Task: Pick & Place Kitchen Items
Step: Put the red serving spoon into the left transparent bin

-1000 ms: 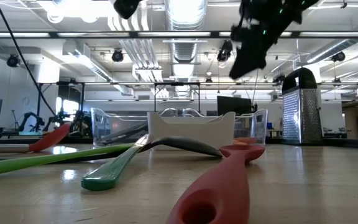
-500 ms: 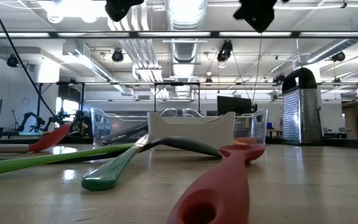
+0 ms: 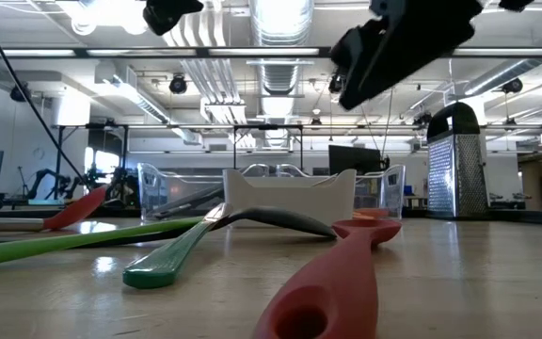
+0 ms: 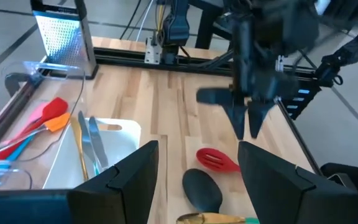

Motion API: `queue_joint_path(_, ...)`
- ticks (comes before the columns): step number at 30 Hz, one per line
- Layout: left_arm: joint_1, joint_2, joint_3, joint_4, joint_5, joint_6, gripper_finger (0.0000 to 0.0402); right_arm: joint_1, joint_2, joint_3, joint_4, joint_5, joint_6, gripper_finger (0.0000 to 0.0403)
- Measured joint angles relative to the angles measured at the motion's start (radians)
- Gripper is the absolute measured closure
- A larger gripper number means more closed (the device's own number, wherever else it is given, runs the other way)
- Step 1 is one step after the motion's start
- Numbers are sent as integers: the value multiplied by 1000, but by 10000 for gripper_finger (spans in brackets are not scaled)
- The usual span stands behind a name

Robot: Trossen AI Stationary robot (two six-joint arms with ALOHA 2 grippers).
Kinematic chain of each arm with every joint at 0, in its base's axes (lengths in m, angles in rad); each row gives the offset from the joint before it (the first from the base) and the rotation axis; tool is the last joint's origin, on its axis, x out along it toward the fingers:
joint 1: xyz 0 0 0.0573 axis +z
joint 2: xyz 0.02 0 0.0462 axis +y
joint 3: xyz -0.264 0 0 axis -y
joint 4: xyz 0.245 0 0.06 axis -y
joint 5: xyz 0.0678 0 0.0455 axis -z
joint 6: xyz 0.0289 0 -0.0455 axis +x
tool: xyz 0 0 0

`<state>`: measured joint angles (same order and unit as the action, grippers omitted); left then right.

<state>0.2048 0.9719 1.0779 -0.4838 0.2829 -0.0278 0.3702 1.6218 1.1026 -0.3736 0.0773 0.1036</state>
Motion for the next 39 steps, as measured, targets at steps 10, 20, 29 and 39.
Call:
queue_joint_path(10,4,-10,0,-29,1,-3,177,8,277,262,-219,-110,11,273)
queue_joint_path(20,4,-7,0,-38,0,-7,177,38,484,511,-473,-111,-111,274)
queue_joint_path(29,4,-7,-1,-80,-1,-7,177,46,539,587,-534,-103,-181,258)
queue_joint_path(39,4,-7,-1,-80,-1,-3,177,44,541,562,-480,-59,-213,245)
